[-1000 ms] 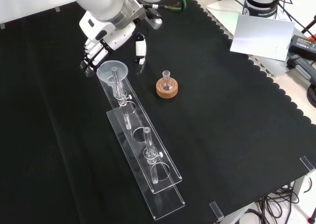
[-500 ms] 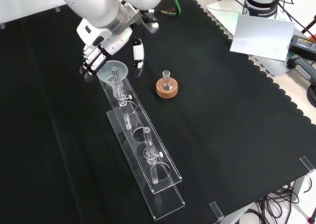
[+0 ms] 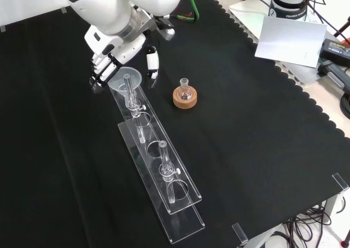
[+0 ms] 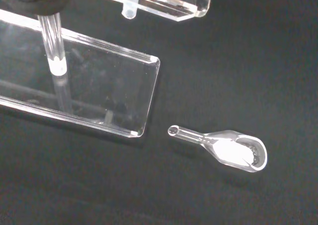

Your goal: Pick up the funnel from the transparent funnel stand.

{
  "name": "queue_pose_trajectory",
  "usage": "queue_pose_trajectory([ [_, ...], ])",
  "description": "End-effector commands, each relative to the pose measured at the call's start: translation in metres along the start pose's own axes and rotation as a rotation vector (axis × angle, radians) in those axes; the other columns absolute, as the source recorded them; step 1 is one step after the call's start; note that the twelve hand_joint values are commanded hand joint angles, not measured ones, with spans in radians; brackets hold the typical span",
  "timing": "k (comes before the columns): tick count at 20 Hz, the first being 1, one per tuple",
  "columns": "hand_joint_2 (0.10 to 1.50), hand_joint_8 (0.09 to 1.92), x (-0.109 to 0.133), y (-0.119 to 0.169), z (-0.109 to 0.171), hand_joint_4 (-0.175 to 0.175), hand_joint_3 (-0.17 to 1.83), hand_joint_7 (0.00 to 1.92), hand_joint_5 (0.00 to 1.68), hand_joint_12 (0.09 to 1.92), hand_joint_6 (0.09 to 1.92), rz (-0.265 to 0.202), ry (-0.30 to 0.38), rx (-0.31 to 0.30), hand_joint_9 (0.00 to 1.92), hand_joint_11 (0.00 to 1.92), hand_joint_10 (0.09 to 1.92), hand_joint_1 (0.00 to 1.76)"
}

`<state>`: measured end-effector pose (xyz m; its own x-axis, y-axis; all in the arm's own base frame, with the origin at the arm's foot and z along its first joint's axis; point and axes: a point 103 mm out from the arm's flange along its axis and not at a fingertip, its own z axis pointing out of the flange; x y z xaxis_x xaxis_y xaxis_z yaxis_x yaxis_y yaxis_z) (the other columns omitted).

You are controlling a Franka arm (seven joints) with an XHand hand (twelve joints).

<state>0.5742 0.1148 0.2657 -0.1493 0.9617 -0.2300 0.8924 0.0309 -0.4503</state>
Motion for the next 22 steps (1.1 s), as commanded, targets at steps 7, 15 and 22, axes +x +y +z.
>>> queue_pose_trajectory([
  [7, 0.68, 0.68, -0.001, 0.003, -0.002, -0.037, 0.48, 0.23, 0.23, 1.44, 0.09, 0.034, -0.036, -0.044, 0.53, 0.40, 0.64, 0.75],
  [15, 0.71, 0.65, 0.001, -0.003, -0.008, -0.030, 0.51, 0.63, 0.56, 1.36, 0.09, 0.034, -0.053, -0.164, 0.83, 0.52, 0.50, 0.80],
  [22, 0.71, 0.65, 0.002, -0.010, -0.012, -0.024, 0.52, 0.71, 0.67, 1.32, 0.14, 0.030, -0.051, -0.191, 0.90, 0.56, 0.47, 0.83],
])
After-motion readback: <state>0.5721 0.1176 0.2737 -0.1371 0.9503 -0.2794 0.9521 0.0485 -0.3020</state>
